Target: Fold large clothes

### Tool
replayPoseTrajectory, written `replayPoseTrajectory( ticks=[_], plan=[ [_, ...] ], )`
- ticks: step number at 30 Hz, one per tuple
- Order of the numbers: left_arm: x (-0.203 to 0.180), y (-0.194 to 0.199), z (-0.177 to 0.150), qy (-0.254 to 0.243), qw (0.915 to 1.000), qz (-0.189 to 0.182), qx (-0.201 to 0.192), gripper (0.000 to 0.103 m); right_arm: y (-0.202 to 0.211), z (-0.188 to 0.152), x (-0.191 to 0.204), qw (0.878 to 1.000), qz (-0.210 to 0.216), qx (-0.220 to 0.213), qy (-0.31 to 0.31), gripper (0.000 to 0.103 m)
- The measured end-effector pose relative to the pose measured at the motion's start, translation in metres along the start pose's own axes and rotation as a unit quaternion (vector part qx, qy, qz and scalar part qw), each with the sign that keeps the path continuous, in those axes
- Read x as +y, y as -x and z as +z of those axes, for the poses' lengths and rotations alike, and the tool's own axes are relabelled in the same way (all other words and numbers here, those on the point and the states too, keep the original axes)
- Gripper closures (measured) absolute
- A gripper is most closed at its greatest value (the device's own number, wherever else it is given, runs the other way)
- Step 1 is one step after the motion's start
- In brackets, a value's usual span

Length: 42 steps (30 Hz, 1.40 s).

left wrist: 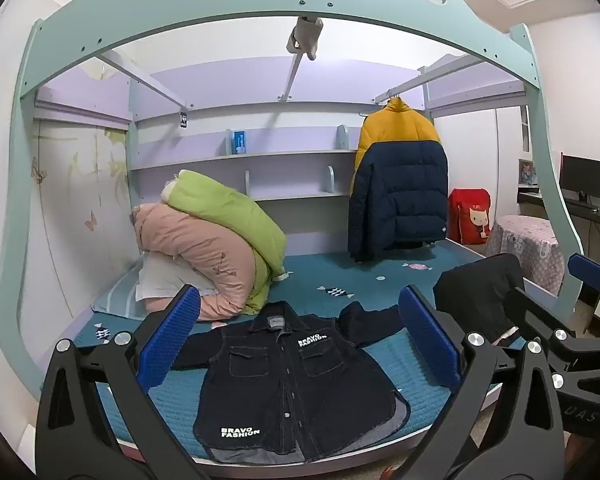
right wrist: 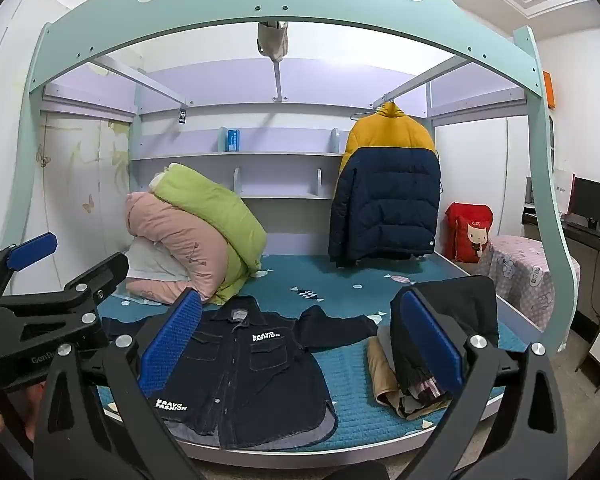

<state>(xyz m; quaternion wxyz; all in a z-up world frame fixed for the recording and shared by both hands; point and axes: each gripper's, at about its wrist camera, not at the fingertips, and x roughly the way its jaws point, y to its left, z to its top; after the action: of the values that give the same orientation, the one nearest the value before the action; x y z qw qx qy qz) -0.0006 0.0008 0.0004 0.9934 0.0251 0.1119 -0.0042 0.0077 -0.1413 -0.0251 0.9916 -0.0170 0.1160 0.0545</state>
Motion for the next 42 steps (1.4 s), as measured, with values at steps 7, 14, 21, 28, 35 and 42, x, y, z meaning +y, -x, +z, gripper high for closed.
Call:
replayPoseTrajectory(
  ticks=[7,14,21,28,35,42],
  plan=[
    [0.017,0.006,-0.001,0.017,0.9998,-0.009,-0.003,0.004,-0.003,0.0,0.001,1.0,0.001,0.003,-0.002,0.007],
    [0.006,-0.011,-0.008,0.002,1.0,0.002,0.005,0.004,-0.007,0.003,0.001,1.0,0.0,0.003,-0.002,0.007],
    [0.006,-0.016,-0.01,0.002,1.0,0.002,0.006,0.004,-0.012,0.0,0.004,1.0,0.0,0.003,-0.004,0.007],
    [0.008,-0.019,-0.009,0.004,1.0,0.003,0.005,0.004,-0.011,-0.001,0.003,1.0,0.001,0.003,-0.006,0.007],
    [0.007,-0.02,-0.008,0.004,1.0,0.003,0.005,0.004,-0.011,-0.001,0.002,1.0,0.0,0.003,-0.006,0.007],
    [0.008,-0.02,-0.008,0.003,1.0,0.003,0.004,0.004,-0.013,-0.001,0.002,1.0,0.001,0.003,-0.007,0.007]
  ],
)
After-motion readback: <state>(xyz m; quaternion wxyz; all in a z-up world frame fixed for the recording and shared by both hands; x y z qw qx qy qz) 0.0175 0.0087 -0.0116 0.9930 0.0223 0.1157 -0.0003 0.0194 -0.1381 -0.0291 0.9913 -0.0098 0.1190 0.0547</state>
